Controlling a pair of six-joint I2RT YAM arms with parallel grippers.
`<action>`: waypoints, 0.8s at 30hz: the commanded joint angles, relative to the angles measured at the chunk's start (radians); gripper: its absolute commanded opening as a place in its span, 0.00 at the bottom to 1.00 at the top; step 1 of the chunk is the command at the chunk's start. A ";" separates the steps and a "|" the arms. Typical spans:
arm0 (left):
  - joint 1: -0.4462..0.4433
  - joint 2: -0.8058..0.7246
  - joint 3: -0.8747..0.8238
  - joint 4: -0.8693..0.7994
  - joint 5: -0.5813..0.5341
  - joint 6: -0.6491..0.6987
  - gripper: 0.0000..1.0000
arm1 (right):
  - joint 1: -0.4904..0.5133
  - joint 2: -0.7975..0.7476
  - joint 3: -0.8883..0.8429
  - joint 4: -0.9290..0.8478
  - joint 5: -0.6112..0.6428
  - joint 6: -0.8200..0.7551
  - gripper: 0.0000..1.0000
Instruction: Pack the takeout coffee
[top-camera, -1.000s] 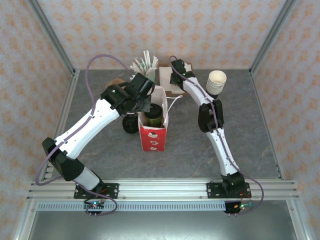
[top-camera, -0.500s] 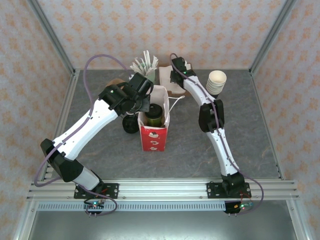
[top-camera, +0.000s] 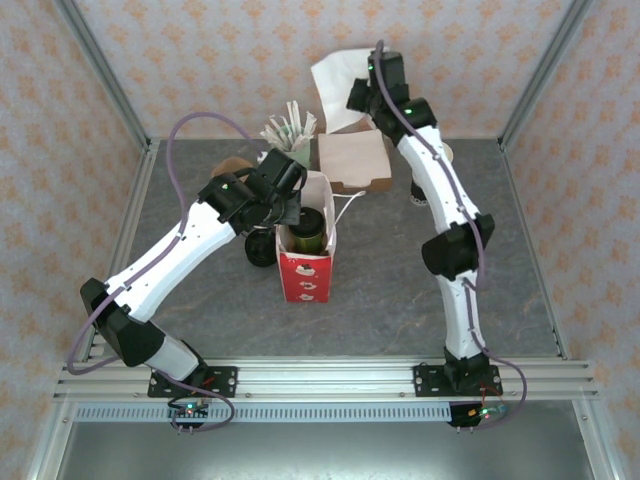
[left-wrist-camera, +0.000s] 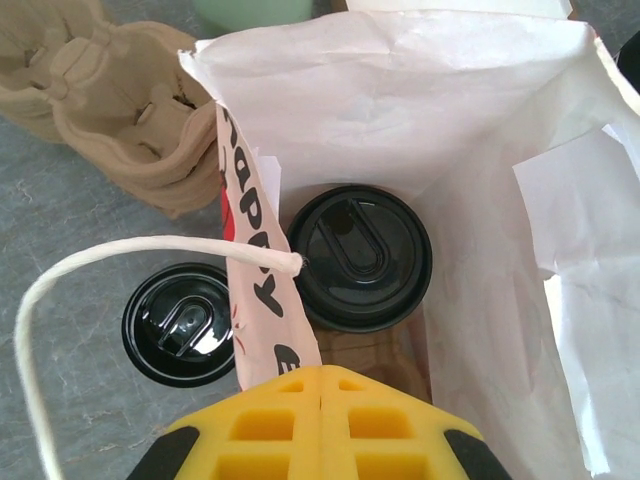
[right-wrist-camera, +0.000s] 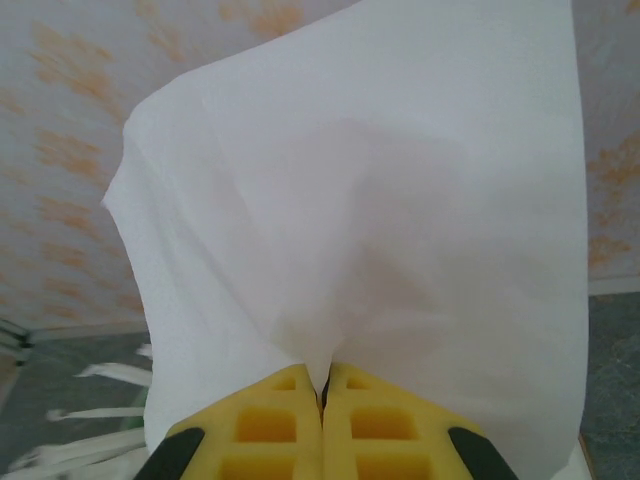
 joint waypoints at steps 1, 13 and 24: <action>0.009 -0.034 -0.017 0.034 -0.030 -0.026 0.01 | 0.009 -0.128 -0.023 -0.108 -0.066 0.060 0.00; 0.013 -0.097 -0.030 0.055 -0.008 -0.074 0.28 | 0.033 -0.629 -0.465 -0.017 -0.434 0.468 0.00; 0.039 -0.271 -0.078 0.029 -0.027 -0.038 0.53 | 0.113 -0.911 -0.828 0.174 -0.427 0.696 0.00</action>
